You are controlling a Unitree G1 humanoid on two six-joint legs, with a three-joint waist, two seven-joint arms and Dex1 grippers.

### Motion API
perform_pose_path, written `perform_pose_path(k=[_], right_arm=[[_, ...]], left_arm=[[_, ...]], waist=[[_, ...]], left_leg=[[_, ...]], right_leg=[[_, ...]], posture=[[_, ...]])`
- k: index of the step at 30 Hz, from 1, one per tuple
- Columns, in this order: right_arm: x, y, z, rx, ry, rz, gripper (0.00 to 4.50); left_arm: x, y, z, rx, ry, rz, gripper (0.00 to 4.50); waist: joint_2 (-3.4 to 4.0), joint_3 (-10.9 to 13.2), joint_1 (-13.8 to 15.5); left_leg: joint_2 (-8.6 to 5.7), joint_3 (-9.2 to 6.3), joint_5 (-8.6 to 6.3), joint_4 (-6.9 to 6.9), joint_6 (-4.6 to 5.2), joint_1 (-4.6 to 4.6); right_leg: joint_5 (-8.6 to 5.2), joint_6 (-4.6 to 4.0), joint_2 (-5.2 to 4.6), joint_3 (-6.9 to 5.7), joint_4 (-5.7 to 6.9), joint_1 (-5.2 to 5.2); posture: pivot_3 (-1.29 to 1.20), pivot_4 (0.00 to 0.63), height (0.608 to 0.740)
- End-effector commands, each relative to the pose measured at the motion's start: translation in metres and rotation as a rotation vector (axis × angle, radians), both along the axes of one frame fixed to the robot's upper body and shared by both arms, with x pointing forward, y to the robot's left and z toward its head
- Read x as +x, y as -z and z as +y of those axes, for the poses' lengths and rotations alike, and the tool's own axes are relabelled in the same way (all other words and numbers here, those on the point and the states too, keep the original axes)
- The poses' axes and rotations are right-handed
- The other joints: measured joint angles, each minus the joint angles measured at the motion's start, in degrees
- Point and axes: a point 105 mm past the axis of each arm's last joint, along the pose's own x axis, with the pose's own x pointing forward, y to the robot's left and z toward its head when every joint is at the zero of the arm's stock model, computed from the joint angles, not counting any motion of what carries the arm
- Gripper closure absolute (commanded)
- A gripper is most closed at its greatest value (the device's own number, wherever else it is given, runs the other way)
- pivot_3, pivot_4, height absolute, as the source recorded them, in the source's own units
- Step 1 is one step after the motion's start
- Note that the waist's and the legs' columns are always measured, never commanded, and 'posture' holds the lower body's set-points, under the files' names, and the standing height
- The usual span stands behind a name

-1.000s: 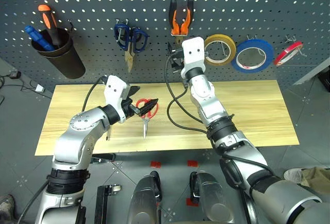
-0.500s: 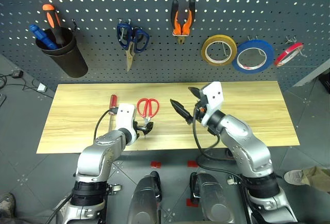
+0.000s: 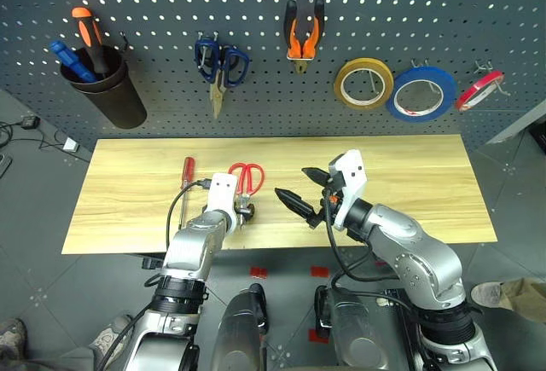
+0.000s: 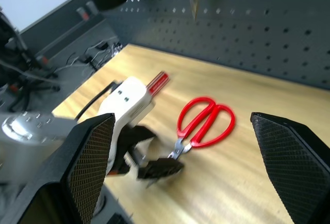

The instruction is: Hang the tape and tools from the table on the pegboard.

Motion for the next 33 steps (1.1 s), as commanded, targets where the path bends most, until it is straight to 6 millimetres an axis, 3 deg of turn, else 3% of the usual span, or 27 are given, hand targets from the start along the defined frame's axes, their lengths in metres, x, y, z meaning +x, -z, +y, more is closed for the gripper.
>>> perform_pose_path(k=[1, 6, 12, 18, 23, 27, 33], right_arm=[[-0.018, 0.001, 0.002, -0.039, -0.101, -0.022, 0.0], [-0.023, 0.021, -0.011, -0.236, -0.168, -0.078, 0.0], [-0.023, 0.026, -0.019, -0.315, -0.217, -0.107, 0.0], [-0.019, 0.025, -0.023, -0.357, -0.23, -0.137, 0.0], [-0.018, 0.021, -0.025, -0.386, -0.236, -0.178, 0.0], [-0.016, 0.009, -0.029, -0.492, -0.232, -0.333, 0.0], [-0.026, -0.023, -0.03, -0.456, -0.215, -0.438, 0.0]], left_arm=[[-0.02, 0.041, -0.01, -0.028, 0.036, 0.163, 0.88], [-0.024, 0.046, -0.013, -0.08, 0.026, 0.195, 2.37], [-0.025, 0.046, -0.012, -0.091, 0.021, 0.198, 4.18], [-0.023, 0.044, -0.011, -0.098, 0.029, 0.187, 4.2], [-0.018, 0.031, -0.01, -0.089, 0.051, 0.119, 4.2], [-0.025, -0.006, -0.031, -0.105, 0.258, -0.069, 4.2], [-0.046, -0.044, -0.023, -0.063, 0.313, -0.256, 4.2]], waist=[[0.05, -0.03, 0.01], [0.11, -0.07, 0.04], [0.13, -0.09, 0.03], [0.14, -0.12, 0.02], [0.15, -0.14, -0.01], [0.14, -0.13, -0.34], [0.04, -0.08, -1.22]], left_leg=[[0.0, 0.0, 0.0, 0.0, 0.0, 0.01], [-0.05, 0.0, 0.0, 0.03, 0.01, 0.03], [-0.03, -0.01, 0.0, 0.01, 0.01, 0.06], [-0.04, -0.01, 0.0, 0.04, 0.01, 0.06], [-0.04, 0.0, 0.0, 0.05, 0.01, 0.06], [-0.03, 0.04, 0.0, 0.03, 0.0, 0.03], [0.06, 0.04, 0.01, 0.0, -0.02, -0.04]], right_leg=[[0.0, 0.0, 0.0, 0.0, 0.0, 0.02], [0.01, 0.04, -0.03, 0.0, 0.0, 0.06], [0.01, 0.05, -0.01, -0.01, 0.02, 0.07], [0.03, 0.08, -0.03, -0.01, 0.0, 0.09], [0.03, 0.08, -0.03, 0.0, 0.01, 0.09], [0.03, 0.08, -0.03, 0.01, -0.02, 0.04], [0.02, 0.06, -0.01, -0.01, -0.06, -0.04]], posture=[[-0.2, 0.36, 0.74], [-0.22, 0.359, 0.74], [-0.22, 0.355, 0.74], [-0.23, 0.338, 0.74], [-0.24, 0.329, 0.74], [-0.25, 0.326, 0.74], [-0.26, 0.318, 0.74]])
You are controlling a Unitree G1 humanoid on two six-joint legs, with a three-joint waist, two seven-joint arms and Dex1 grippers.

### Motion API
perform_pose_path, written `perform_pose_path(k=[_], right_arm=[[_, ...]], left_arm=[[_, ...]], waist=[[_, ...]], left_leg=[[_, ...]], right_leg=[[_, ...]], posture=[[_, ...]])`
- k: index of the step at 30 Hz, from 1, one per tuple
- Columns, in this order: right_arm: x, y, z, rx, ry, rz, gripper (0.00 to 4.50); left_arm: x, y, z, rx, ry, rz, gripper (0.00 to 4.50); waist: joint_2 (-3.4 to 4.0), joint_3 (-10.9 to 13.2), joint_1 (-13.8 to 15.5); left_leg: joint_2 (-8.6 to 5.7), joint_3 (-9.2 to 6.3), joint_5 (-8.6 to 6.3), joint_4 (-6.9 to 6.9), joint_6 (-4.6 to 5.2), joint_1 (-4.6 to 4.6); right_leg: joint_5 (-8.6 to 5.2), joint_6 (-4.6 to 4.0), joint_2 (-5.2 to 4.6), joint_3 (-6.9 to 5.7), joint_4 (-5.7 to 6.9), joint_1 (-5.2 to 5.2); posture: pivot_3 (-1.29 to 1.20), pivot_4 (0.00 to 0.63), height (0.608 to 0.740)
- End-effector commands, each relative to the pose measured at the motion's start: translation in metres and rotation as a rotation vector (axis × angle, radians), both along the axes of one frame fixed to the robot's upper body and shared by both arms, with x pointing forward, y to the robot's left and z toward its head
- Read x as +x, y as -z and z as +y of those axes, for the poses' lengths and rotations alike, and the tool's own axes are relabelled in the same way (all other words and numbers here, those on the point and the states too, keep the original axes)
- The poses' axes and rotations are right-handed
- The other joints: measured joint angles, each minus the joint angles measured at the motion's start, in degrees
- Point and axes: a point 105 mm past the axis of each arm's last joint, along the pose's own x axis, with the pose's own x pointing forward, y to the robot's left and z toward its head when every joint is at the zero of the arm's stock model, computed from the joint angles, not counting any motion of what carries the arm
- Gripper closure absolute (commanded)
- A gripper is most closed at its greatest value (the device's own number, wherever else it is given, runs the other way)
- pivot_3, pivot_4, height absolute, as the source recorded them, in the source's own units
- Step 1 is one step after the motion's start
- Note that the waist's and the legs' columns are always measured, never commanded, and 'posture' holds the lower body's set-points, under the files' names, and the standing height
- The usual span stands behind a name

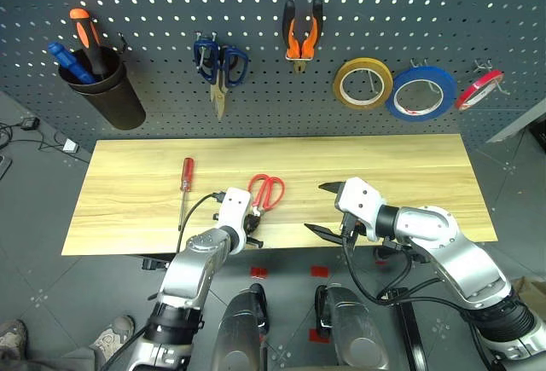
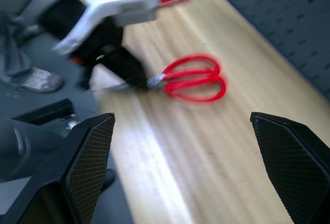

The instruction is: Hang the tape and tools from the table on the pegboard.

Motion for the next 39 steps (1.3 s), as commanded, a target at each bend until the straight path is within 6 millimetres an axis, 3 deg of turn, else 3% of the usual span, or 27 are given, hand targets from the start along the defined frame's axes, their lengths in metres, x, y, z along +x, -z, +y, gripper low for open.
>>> perform_pose_path(k=[1, 3, 5, 11, 16, 26, 35, 37, 39], right_arm=[[-0.014, -0.034, 0.004, 0.067, -0.051, -0.105, 0.0], [-0.017, -0.041, 0.003, 0.086, -0.051, -0.125, 0.0], [-0.017, -0.046, 0.001, 0.097, -0.047, -0.136, 0.0], [-0.014, -0.059, -0.004, 0.135, -0.027, -0.178, 0.0], [-0.006, -0.062, -0.004, 0.142, -0.01, -0.199, 0.0], [0.013, -0.076, 0.006, 0.152, -0.018, -0.277, 0.0], [0.016, -0.079, 0.01, 0.164, -0.032, -0.293, 0.0], [0.017, -0.081, 0.012, 0.177, -0.035, -0.298, 0.0], [0.017, -0.082, 0.015, 0.186, -0.042, -0.3, 0.0]], left_arm=[[-0.004, -0.049, 0.003, 0.012, 0.032, -0.237, 4.2], [-0.009, -0.076, 0.001, -0.027, 0.05, -0.358, 4.2], [-0.015, -0.091, 0.001, -0.082, 0.041, -0.397, 4.2], [-0.03, -0.142, 0.021, 0.084, -0.021, -0.667, 4.2], [-0.023, -0.173, 0.043, 0.17, -0.156, -0.836, 4.2], [0.005, -0.182, 0.037, 0.175, -0.097, -0.857, 4.2], [0.02, -0.169, 0.041, 0.194, -0.107, -0.803, 4.2], [0.026, -0.159, 0.042, 0.216, -0.104, -0.75, 3.47], [0.027, -0.156, 0.043, 0.226, -0.104, -0.734, 3.05]], waist=[[0.0, 0.0, -0.32], [-0.01, 0.0, -0.47], [-0.01, 0.0, -0.48], [-0.02, 0.0, -0.88], [-0.03, -0.01, -0.91], [-0.11, -0.06, -0.88], [-0.11, -0.06, -0.91], [-0.11, -0.06, -0.93], [-0.11, -0.06, -0.95]], left_leg=[[-0.01, 0.0, 0.0, 0.0, 0.0, 0.01], [-0.02, 0.0, -0.01, 0.04, 0.01, 0.0], [-0.04, -0.01, -0.01, 0.05, 0.02, 0.0], [-0.04, -0.01, -0.01, 0.02, 0.03, 0.0], [-0.06, -0.01, -0.02, 0.05, 0.05, 0.0], [-0.06, -0.01, -0.01, 0.08, 0.05, -0.01], [-0.06, 0.0, 0.0, 0.11, 0.05, -0.01], [-0.06, 0.0, 0.0, 0.13, 0.06, -0.01], [-0.05, 0.0, 0.0, 0.14, 0.06, 0.0]], right_leg=[[0.0, 0.0, 0.0, 0.02, 0.0, 0.01], [0.0, 0.0, -0.01, 0.02, 0.0, 0.02], [0.01, 0.01, -0.04, 0.03, -0.01, 0.06], [0.01, 0.01, 0.0, 0.02, 0.01, 0.02], [0.02, 0.0, 0.01, 0.02, 0.03, 0.03], [0.03, 0.01, 0.02, -0.01, 0.05, 0.03], [0.04, 0.0, 0.0, 0.0, 0.05, 0.04], [0.04, 0.0, 0.0, 0.0, 0.07, 0.04], [0.04, 0.0, 0.0, 0.0, 0.09, 0.04]], posture=[[-0.27, 0.318, 0.74], [-0.27, 0.318, 0.74], [-0.28, 0.315, 0.74], [-0.27, 0.31, 0.74], [-0.26, 0.304, 0.74], [-0.26, 0.303, 0.74], [-0.27, 0.305, 0.74], [-0.27, 0.306, 0.74], [-0.27, 0.306, 0.74]])
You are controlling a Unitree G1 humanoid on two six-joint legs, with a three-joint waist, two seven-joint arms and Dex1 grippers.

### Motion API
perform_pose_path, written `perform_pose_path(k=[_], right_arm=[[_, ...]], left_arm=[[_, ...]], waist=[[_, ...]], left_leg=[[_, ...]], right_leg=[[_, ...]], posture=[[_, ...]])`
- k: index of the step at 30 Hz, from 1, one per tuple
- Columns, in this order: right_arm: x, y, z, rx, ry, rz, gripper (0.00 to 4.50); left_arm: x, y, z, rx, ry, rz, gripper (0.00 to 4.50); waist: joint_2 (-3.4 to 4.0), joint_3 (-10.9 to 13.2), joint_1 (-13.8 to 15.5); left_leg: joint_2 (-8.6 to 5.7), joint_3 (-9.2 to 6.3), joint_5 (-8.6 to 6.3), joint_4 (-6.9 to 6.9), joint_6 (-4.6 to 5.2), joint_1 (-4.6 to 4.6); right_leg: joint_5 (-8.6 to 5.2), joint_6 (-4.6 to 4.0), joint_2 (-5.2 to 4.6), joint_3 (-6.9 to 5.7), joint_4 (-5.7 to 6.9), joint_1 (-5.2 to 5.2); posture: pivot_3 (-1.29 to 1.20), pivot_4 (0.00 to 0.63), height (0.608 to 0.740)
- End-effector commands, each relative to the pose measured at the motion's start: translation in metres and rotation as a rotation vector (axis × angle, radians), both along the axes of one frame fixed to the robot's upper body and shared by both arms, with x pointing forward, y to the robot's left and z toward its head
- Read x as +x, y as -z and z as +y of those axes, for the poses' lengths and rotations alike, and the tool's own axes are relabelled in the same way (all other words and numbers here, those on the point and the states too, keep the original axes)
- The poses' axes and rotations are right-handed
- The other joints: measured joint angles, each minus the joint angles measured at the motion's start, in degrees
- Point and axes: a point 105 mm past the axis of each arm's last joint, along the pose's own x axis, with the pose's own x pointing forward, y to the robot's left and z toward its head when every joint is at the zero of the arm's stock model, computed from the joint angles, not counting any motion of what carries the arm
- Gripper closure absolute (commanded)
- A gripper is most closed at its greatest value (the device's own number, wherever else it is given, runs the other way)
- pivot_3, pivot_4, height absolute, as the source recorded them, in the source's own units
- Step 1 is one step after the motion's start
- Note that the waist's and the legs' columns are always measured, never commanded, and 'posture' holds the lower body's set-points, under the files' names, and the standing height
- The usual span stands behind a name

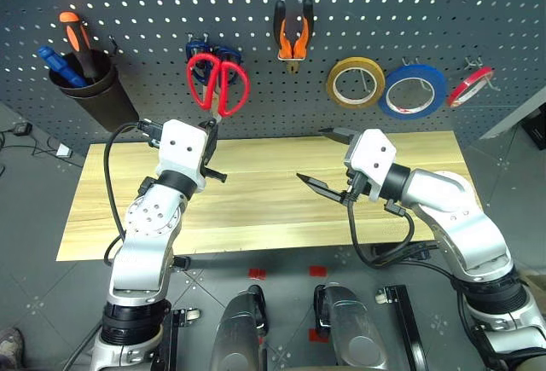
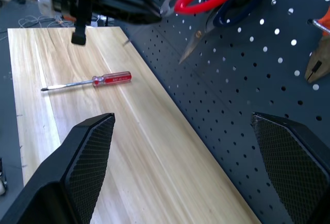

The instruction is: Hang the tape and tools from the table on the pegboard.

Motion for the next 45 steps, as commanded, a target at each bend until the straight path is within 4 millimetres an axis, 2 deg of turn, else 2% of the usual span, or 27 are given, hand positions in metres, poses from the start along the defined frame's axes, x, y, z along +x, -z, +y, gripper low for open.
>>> perform_pose_path(k=[1, 4, 7, 10, 13, 16, 20, 26, 31, 34, 40, 43, 45], right_arm=[[-0.006, -0.012, 0.008, 0.017, -0.04, -0.061, 0.0], [-0.005, -0.014, 0.013, 0.033, -0.045, -0.064, 0.0], [-0.004, -0.013, 0.017, 0.064, -0.041, -0.035, 0.0], [0.002, -0.004, 0.022, 0.116, 0.01, 0.073, 0.0], [0.008, 0.016, 0.029, 0.131, 0.114, 0.257, 0.0], [-0.005, 0.018, 0.045, 0.147, 0.071, 0.313, 0.0], [-0.017, 0.024, 0.055, 0.116, 0.031, 0.34, 0.0], [-0.02, 0.018, 0.066, 0.094, -0.005, 0.323, 0.0], [-0.019, 0.011, 0.074, 0.103, -0.019, 0.325, 0.0], [-0.02, 0.007, 0.081, 0.111, -0.029, 0.331, 0.0], [-0.021, 0.007, 0.084, 0.102, -0.022, 0.338, 0.0], [-0.019, 0.004, 0.084, 0.09, -0.013, 0.32, 0.0], [-0.019, 0.003, 0.083, 0.086, -0.012, 0.313, 0.0]], left_arm=[[0.001, 0.001, -0.001, 0.044, -0.004, 0.008, 2.75], [0.003, 0.01, 0.005, 0.072, -0.038, 0.042, 1.8], [0.001, 0.035, 0.013, 0.102, -0.059, 0.148, 0.9], [-0.002, 0.062, 0.023, 0.115, -0.066, 0.256, 0.9], [-0.002, 0.087, 0.043, 0.072, -0.117, 0.391, 0.9], [-0.003, 0.103, 0.059, -0.012, -0.139, 0.49, 0.9], [0.011, 0.112, 0.081, -0.148, -0.213, 0.564, 0.05], [0.033, 0.112, 0.099, -0.267, -0.278, 0.629, 0.05], [0.042, 0.11, 0.109, -0.297, -0.27, 0.682, 0.05], [0.05, 0.106, 0.121, -0.356, -0.3, 0.689, 0.05], [0.054, 0.11, 0.132, -0.432, -0.308, 0.736, 0.05], [0.054, 0.116, 0.133, -0.446, -0.294, 0.762, 0.62], [0.054, 0.119, 0.132, -0.431, -0.284, 0.775, 1.27]], waist=[[0.0, 0.0, -0.05], [0.0, 0.0, -0.14], [-0.01, -0.01, -0.32], [-0.02, -0.03, -0.68], [-0.05, -0.04, -0.89], [-0.05, -0.05, -0.95], [-0.06, -0.05, -0.51], [-0.2, -0.03, 0.13], [-0.26, 0.07, 0.03], [-0.36, 0.28, 0.09], [-0.61, 1.0, 0.2], [-0.61, 1.2, 0.14], [-0.6, 1.22, 0.16]], left_leg=[[0.0, 0.0, 0.0, 0.0, 0.0, 0.0], [0.01, 0.0, 0.0, 0.0, 0.0, 0.0], [0.01, 0.01, 0.0, 0.0, 0.0, 0.0], [0.01, 0.01, 0.01, 0.0, -0.01, 0.01], [0.05, 0.0, 0.02, 0.02, -0.01, 0.01], [0.05, 0.0, 0.02, 0.05, 0.0, 0.01], [0.02, -0.02, 0.02, 0.06, 0.0, 0.0], [-0.02, -0.02, 0.03, 0.12, 0.01, 0.0], [0.03, 0.0, 0.03, 0.08, 0.0, 0.01], [0.03, 0.04, 0.03, 0.07, 0.01, 0.01], [0.01, 0.05, 0.02, 0.07, 0.01, 0.0], [0.01, 0.07, 0.02, 0.03, 0.01, 0.0], [0.03, 0.06, 0.03, 0.01, 0.01, 0.0]], right_leg=[[0.0, 0.0, 0.0, 0.01, 0.01, 0.0], [0.0, 0.0, 0.0, 0.01, 0.0, -0.01], [0.0, -0.01, 0.0, 0.01, 0.02, -0.01], [0.0, -0.01, 0.0, 0.03, 0.02, -0.01], [0.01, -0.01, 0.0, -0.02, 0.08, -0.02], [0.01, -0.02, 0.0, 0.01, 0.16, -0.03], [0.01, -0.02, -0.01, 0.0, 0.16, -0.04], [0.01, -0.01, -0.02, 0.01, 0.18, -0.04], [0.0, -0.02, 0.01, 0.0, 0.21, -0.1], [-0.01, -0.03, 0.01, 0.02, 0.17, -0.14], [-0.01, -0.03, -0.03, 0.02, 0.11, -0.13], [-0.01, -0.03, -0.04, 0.01, 0.07, -0.14], [-0.01, -0.04, -0.03, -0.01, 0.08, -0.15]], posture=[[-0.27, 0.306, 0.74], [-0.27, 0.305, 0.74], [-0.26, 0.302, 0.74], [-0.26, 0.304, 0.74], [-0.25, 0.313, 0.74], [-0.25, 0.321, 0.74], [-0.22, 0.328, 0.74], [-0.23, 0.352, 0.74], [-0.23, 0.391, 0.74], [-0.23, 0.408, 0.74], [-0.25, 0.421, 0.74], [-0.25, 0.421, 0.74], [-0.26, 0.422, 0.74]])
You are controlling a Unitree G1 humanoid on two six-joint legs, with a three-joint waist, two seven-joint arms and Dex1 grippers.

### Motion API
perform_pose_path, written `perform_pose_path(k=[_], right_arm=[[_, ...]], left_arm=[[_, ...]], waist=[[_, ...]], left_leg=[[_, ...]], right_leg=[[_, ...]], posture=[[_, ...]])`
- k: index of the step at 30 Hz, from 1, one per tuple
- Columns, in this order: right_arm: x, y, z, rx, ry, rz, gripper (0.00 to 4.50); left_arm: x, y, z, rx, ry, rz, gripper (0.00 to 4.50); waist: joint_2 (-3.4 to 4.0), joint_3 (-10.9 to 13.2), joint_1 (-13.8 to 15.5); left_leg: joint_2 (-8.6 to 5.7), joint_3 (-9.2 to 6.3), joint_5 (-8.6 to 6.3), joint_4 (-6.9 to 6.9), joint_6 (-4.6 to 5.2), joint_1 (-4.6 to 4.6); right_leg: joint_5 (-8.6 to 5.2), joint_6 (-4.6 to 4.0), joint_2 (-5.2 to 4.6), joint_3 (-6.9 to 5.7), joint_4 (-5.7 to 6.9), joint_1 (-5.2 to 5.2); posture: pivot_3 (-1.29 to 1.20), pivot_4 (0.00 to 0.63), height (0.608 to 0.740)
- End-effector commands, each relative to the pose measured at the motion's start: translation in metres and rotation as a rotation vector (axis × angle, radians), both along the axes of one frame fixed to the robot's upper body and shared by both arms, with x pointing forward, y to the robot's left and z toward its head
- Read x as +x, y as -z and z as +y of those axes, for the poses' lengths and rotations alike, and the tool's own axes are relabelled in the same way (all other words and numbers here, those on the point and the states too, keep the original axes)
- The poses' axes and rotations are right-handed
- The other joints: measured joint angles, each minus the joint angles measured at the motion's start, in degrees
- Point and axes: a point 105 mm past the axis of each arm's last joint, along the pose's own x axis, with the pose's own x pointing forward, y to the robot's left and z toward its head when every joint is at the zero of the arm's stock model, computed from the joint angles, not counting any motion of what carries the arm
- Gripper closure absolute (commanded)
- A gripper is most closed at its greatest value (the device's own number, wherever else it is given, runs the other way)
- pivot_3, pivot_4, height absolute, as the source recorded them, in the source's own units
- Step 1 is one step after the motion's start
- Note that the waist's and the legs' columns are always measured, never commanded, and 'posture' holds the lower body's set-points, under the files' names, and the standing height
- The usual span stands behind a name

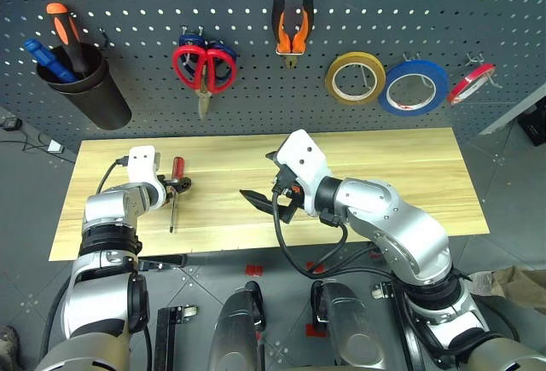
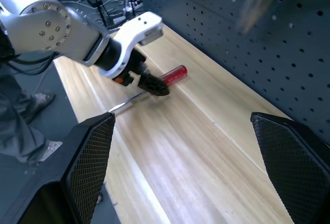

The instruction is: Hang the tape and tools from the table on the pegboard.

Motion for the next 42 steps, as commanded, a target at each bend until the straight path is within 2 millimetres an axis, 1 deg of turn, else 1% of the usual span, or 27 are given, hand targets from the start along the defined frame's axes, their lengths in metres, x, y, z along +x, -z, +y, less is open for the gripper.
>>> perform_pose_path(k=[1, 7, 8, 9, 10, 11, 12, 15, 16, 17, 18, 19, 23, 25, 26, 29, 33, 36, 39, 42], right_arm=[[-0.005, -0.009, 0.003, 0.009, -0.021, -0.039, 0.0], [-0.002, -0.007, -0.001, -0.01, -0.014, -0.051, 0.0], [-0.002, -0.007, -0.003, -0.013, -0.011, -0.056, 0.0], [-0.001, -0.006, -0.005, -0.015, -0.008, -0.06, 0.0], [0.0, -0.006, -0.007, -0.017, -0.007, -0.074, 0.0], [0.0, -0.007, -0.01, -0.018, -0.007, -0.088, 0.0], [0.0, -0.008, -0.013, -0.018, -0.008, -0.107, 0.0], [-0.002, -0.016, -0.019, 0.01, -0.014, -0.192, 0.0], [-0.007, -0.02, -0.02, 0.026, -0.04, -0.212, 0.0], [-0.009, -0.022, -0.021, 0.035, -0.059, -0.223, 0.0], [-0.014, -0.027, -0.023, 0.065, -0.09, -0.22, 0.0], [-0.016, -0.031, -0.024, 0.085, -0.11, -0.217, 0.0], [-0.019, -0.05, -0.034, 0.19, -0.112, -0.221, 0.0], [-0.02, -0.055, -0.039, 0.216, -0.115, -0.215, 0.0], [-0.02, -0.055, -0.04, 0.218, -0.115, -0.211, 0.0], [-0.015, -0.057, -0.044, 0.211, -0.094, -0.207, 0.0], [-0.003, -0.059, -0.048, 0.197, -0.021, -0.191, 0.0], [-0.002, -0.063, -0.046, 0.21, -0.005, -0.18, 0.0], [-0.004, -0.064, -0.042, 0.216, -0.01, -0.177, 0.0], [-0.004, -0.067, -0.037, 0.243, -0.012, -0.165, 0.0]], left_arm=[[0.0, 0.0, 0.003, 0.011, 0.029, -0.002, 1.58], [0.003, -0.005, 0.003, 0.082, 0.098, -0.043, 3.56], [0.004, -0.011, 0.004, 0.111, 0.124, -0.078, 3.64], [0.004, -0.016, 0.004, 0.133, 0.145, -0.102, 3.64], [0.003, -0.021, 0.004, 0.172, 0.185, -0.127, 3.64], [0.001, -0.028, 0.003, 0.215, 0.223, -0.162, 3.64], [-0.001, -0.035, 0.0, 0.256, 0.256, -0.206, 3.64], [-0.012, -0.06, -0.012, 0.297, 0.312, -0.36, 3.64], [-0.019, -0.069, -0.015, 0.308, 0.322, -0.419, 3.64], [-0.025, -0.075, -0.018, 0.317, 0.328, -0.455, 3.64], [-0.036, -0.087, -0.021, 0.341, 0.327, -0.529, 3.64], [-0.044, -0.095, -0.023, 0.358, 0.323, -0.576, 3.64], [-0.08, -0.137, -0.028, 0.45, 0.276, -0.776, 3.64], [-0.091, -0.161, -0.027, 0.491, 0.218, -0.859, 3.64], [-0.094, -0.169, -0.027, 0.496, 0.197, -0.888, 3.64], [-0.098, -0.197, -0.03, 0.506, 0.153, -0.993, 3.64], [-0.096, -0.238, -0.028, 0.491, 0.066, -1.136, 3.64], [-0.091, -0.273, -0.023, 0.469, 0.01, -1.237, 3.64], [-0.086, -0.3, -0.02, 0.48, -0.026, -1.311, 3.64], [-0.074, -0.324, -0.017, 0.502, -0.065, -1.383, 3.64]], waist=[[0.0, 0.0, 0.0], [-0.02, -0.01, -0.02], [-0.02, -0.01, -0.06], [-0.04, -0.02, -0.19], [-0.07, -0.06, -0.34], [-0.11, -0.09, -0.47], [-0.16, -0.13, -0.56], [-0.2, -0.18, -0.68], [-0.22, -0.22, -0.78], [-0.23, -0.24, -0.93], [-0.26, -0.28, -1.14], [-0.31, -0.32, -1.36], [-0.49, -0.77, -1.51], [-0.56, -1.08, -1.47], [-0.58, -1.25, -1.44], [-0.62, -2.17, -1.23], [-0.86, -2.87, -1.14], [-0.99, -3.17, -1.16], [-0.97, -3.73, -1.23], [-1.0, -3.85, -1.37]], left_leg=[[0.0, 0.0, 0.0, 0.0, 0.0, 0.0], [-0.01, 0.04, 0.0, 0.0, 0.0, 0.0], [0.0, 0.03, 0.0, 0.0, 0.0, 0.0], [0.0, 0.04, 0.0, -0.01, 0.0, 0.0], [0.0, 0.05, 0.0, -0.02, 0.0, 0.0], [0.0, 0.05, 0.0, -0.03, 0.0, -0.01], [0.0, 0.05, 0.0, -0.06, -0.01, -0.01], [0.0, 0.03, 0.0, -0.08, -0.02, -0.05], [0.0, 0.03, 0.0, -0.08, -0.02, -0.06], [0.0, 0.02, 0.0, -0.08, -0.02, -0.06], [0.0, 0.02, 0.0, -0.07, -0.02, -0.06], [0.0, -0.01, 0.0, -0.07, -0.02, -0.08], [0.01, -0.11, 0.0, -0.05, -0.03, -0.07], [0.01, -0.15, 0.01, -0.05, -0.03, -0.07], [0.01, -0.17, 0.01, -0.05, -0.03, -0.07], [-0.04, -0.17, 0.01, -0.03, -0.02, -0.07], [-0.04, -0.17, 0.01, 0.0, -0.01, -0.07], [-0.04, -0.18, 0.02, 0.03, -0.01, -0.07], [-0.03, -0.16, 0.03, 0.03, -0.01, -0.07], [-0.03, -0.11, 0.03, 0.04, -0.01, -0.06]], right_leg=[[0.0, 0.0, 0.0, -0.01, 0.0, 0.0], [0.0, 0.0, -0.02, 0.02, -0.03, 0.0], [0.0, 0.0, -0.02, 0.01, -0.03, 0.0], [0.0, 0.0, -0.02, 0.01, -0.03, 0.0], [0.0, 0.0, -0.02, 0.02, -0.03, 0.0], [0.0, 0.0, -0.02, 0.03, -0.04, 0.0], [0.0, 0.0, -0.02, 0.02, -0.07, -0.01], [0.0, 0.0, -0.04, 0.0, -0.13, 0.0], [0.0, 0.0, -0.05, -0.01, -0.12, 0.0], [0.0, 0.0, -0.05, -0.02, -0.12, 0.01], [0.0, 0.0, -0.05, -0.01, -0.12, 0.01], [0.01, 0.0, -0.05, -0.03, -0.12, 0.03], [0.02, -0.01, -0.06, -0.13, -0.08, 0.11], [0.02, -0.01, -0.06, -0.19, -0.03, 0.12], [0.03, -0.02, -0.05, -0.2, -0.02, 0.13], [0.06, -0.03, -0.06, -0.17, -0.02, 0.15], [0.09, -0.01, -0.05, -0.17, 0.03, 0.16], [0.12, -0.02, -0.02, -0.16, 0.11, 0.14], [0.12, -0.02, 0.0, -0.16, 0.1, 0.12], [0.12, -0.02, 0.01, -0.13, 0.06, 0.12]], posture=[[-0.26, 0.419, 0.74], [-0.27, 0.391, 0.74], [-0.27, 0.374, 0.74], [-0.27, 0.374, 0.74], [-0.27, 0.346, 0.74], [-0.27, 0.346, 0.74], [-0.27, 0.324, 0.74], [-0.27, 0.307, 0.74], [-0.28, 0.294, 0.74], [-0.28, 0.283, 0.74], [-0.27, 0.278, 0.74], [-0.27, 0.271, 0.74], [-0.25, 0.249, 0.74], [-0.24, 0.239, 0.74], [-0.23, 0.237, 0.74], [-0.22, 0.223, 0.74], [-0.22, 0.212, 0.74], [-0.23, 0.206, 0.74], [-0.24, 0.2, 0.74], [-0.25, 0.197, 0.74]])
